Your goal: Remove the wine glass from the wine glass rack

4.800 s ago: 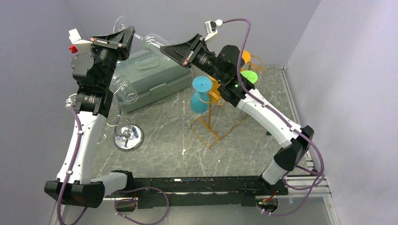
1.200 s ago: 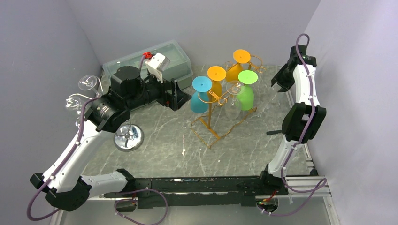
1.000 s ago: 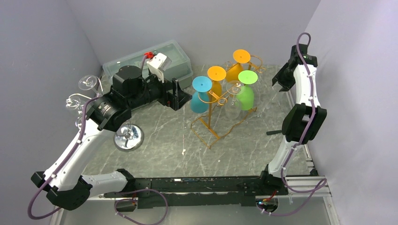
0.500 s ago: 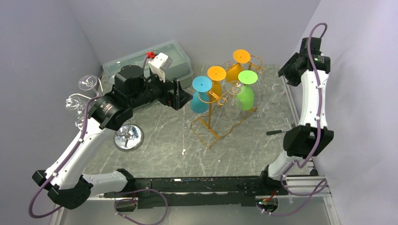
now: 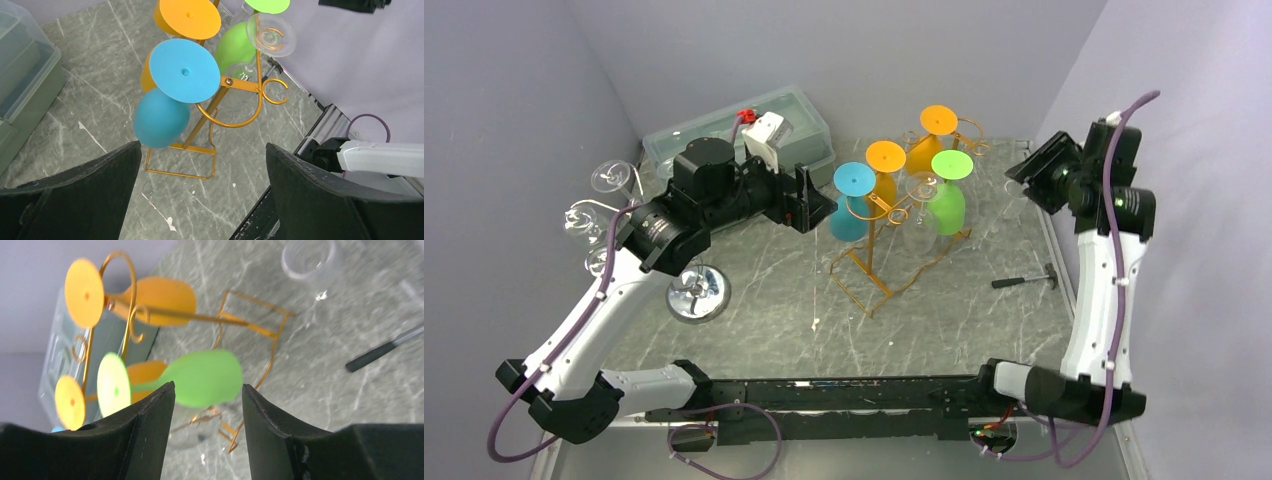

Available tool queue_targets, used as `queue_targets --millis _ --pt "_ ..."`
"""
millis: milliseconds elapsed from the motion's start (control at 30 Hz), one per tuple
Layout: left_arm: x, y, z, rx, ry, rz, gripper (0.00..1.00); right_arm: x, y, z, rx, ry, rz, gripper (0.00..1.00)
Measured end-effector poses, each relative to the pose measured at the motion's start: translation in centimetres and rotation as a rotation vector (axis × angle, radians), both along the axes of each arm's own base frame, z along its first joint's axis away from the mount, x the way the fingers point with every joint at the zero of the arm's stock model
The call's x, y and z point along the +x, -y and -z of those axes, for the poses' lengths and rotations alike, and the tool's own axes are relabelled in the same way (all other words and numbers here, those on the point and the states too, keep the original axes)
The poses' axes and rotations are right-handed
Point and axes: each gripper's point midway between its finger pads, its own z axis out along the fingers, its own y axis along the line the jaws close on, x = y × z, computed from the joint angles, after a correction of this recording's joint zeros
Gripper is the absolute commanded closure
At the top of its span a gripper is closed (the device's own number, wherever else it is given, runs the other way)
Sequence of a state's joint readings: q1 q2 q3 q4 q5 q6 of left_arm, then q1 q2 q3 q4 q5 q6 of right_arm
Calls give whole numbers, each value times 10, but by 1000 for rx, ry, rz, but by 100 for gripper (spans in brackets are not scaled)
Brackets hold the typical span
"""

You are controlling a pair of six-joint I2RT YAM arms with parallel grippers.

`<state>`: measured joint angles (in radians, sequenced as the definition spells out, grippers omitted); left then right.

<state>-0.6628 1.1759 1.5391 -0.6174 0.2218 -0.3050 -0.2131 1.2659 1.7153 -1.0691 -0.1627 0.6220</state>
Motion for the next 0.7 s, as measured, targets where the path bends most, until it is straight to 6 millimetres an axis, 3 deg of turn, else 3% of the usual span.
queue_targets --millis 167,333,567,700 --pt "0 0 0 -7 -9 -5 0 -32 -37 5 120 39 -100 47" --pt "0 0 -1 -17 -19 -10 1 -49 -63 -1 234 99 -166 48" --pt "0 0 -1 -29 -34 -23 1 -42 -88 -25 332 204 -232 52" --pt "1 0 -2 -34 -36 -31 1 -31 -105 -21 372 196 -268 57"
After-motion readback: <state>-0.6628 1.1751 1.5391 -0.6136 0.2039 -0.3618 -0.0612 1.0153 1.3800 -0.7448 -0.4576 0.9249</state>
